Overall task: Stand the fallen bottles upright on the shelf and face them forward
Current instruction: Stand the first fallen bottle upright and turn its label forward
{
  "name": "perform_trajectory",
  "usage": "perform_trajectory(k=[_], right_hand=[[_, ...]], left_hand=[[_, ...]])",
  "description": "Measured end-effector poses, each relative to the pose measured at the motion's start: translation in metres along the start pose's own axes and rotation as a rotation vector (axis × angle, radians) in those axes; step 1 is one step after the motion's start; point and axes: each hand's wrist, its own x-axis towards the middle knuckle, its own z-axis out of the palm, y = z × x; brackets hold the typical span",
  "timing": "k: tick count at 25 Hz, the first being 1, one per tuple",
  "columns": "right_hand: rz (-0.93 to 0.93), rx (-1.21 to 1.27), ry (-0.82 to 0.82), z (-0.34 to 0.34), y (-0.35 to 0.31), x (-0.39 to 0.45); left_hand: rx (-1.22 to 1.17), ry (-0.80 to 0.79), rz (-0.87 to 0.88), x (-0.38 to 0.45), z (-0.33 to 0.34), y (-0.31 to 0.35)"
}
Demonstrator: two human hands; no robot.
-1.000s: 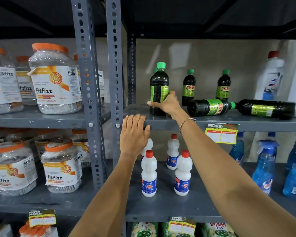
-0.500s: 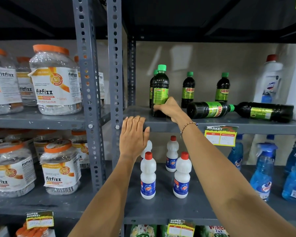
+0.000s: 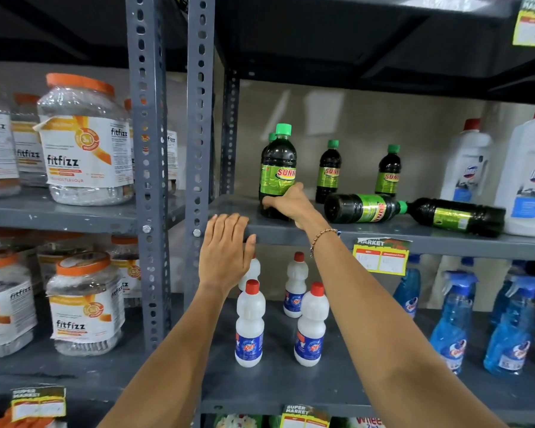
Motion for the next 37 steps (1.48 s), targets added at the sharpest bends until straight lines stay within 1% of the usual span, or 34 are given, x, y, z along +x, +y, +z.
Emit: perform_trajectory(k=[3,7,11,14,16,18,20,21,22,23,24,26,27,28,29,30,31,33,37], right_hand=[[-0.027,0.004,0.010,0.000,0.001,-0.001],[-0.017,-0.031,-0.019,-0.001,-0.001,-0.006],[-0.031,-0.038,0.001,-0.002,0.001,-0.007],[-0.018,-0.028,-0.029,-0.002,0.000,-0.008],[0.005,0.010,-0.086,-0.010,0.000,-0.009],[0.017,0.069,-0.130,-0.022,0.004,-0.007],[0.002,0.119,-0.104,-0.033,0.011,-0.001],[-0.008,0.139,-0.077,-0.036,0.013,-0.001],[-0.021,0.159,-0.064,-0.038,0.014,-0.001],[-0.030,0.170,-0.068,-0.038,0.015,-0.001],[-0.035,0.169,-0.087,-0.038,0.015,-0.002],[-0.039,0.154,-0.120,-0.036,0.015,-0.003],[-0.040,0.149,-0.123,-0.035,0.015,-0.003],[-0.040,0.146,-0.121,-0.034,0.015,-0.003],[-0.041,0.143,-0.118,-0.033,0.016,-0.001],[-0.042,0.142,-0.117,-0.032,0.017,0.000],[-0.041,0.144,-0.119,-0.032,0.018,0.002],[-0.040,0.159,-0.130,-0.034,0.017,-0.002],[-0.046,0.201,-0.154,-0.039,0.016,-0.016]], left_hand=[[-0.015,0.001,-0.001,-0.001,-0.002,0.000],[-0.028,-0.025,-0.003,0.000,-0.006,0.002],[-0.053,-0.040,-0.002,-0.001,-0.004,0.001],[-0.065,-0.052,-0.021,-0.001,-0.006,0.002],[-0.085,-0.017,-0.071,0.002,-0.009,0.007],[-0.131,0.035,-0.162,0.012,-0.015,0.018],[-0.203,0.041,-0.280,0.035,-0.020,0.030],[-0.263,0.005,-0.341,0.051,-0.022,0.034],[-0.338,-0.069,-0.398,0.066,-0.023,0.034],[-0.426,-0.178,-0.447,0.081,-0.022,0.032],[-0.542,-0.322,-0.491,0.095,-0.017,0.026],[-0.746,-0.663,-0.574,0.114,-0.004,0.011],[-0.774,-0.797,-0.563,0.119,0.002,0.006],[-0.766,-0.869,-0.525,0.120,0.006,0.003],[-0.752,-0.860,-0.492,0.120,0.009,0.003],[-0.748,-0.802,-0.481,0.118,0.009,0.005],[-0.763,-0.741,-0.489,0.116,0.007,0.007],[-0.795,-0.668,-0.508,0.113,-0.001,0.011],[-0.815,-0.623,-0.506,0.106,-0.022,0.013]])
